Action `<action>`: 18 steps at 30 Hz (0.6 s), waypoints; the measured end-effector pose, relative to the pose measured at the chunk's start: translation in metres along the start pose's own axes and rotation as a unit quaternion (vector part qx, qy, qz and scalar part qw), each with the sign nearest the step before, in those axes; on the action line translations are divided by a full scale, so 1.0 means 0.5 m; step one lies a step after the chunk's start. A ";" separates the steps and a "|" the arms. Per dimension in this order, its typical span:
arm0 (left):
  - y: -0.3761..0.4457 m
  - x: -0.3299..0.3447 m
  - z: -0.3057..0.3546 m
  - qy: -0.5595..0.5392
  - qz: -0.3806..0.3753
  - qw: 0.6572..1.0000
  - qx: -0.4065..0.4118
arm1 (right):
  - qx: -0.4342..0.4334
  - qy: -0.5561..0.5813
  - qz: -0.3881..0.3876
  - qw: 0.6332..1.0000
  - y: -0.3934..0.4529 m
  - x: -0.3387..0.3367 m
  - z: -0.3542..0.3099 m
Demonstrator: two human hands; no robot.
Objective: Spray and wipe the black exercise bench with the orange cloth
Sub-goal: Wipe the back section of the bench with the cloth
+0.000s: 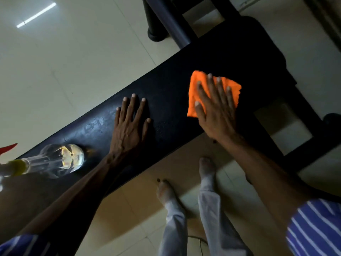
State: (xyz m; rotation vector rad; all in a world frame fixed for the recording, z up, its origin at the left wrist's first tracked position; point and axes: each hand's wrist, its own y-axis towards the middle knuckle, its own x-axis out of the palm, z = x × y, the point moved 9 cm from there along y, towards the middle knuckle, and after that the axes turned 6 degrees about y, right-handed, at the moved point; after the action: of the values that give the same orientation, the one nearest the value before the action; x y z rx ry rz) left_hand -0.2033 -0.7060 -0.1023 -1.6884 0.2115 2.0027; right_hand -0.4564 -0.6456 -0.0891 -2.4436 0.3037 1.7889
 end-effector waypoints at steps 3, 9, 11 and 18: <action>-0.020 0.002 -0.012 0.003 0.007 1.000 0.000 | 0.129 0.020 0.044 0.990 0.003 0.012 -0.035; -0.039 -0.006 -0.024 -0.011 0.002 1.000 -0.016 | -0.068 -0.004 -0.024 0.997 -0.089 0.043 -0.102; -0.048 -0.010 -0.039 -0.020 0.001 0.999 -0.031 | -0.134 -0.024 -0.062 0.989 -0.083 0.037 -0.076; -0.083 -0.013 -0.097 0.000 0.004 0.999 -0.045 | 0.109 0.022 0.018 0.994 0.023 0.030 -0.108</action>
State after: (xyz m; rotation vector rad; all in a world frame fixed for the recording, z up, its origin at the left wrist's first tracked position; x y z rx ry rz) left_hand -0.1404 -0.6932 -0.0982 -1.7449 0.1307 2.0447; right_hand -0.4042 -0.6692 -0.0862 -2.3395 0.5206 1.6214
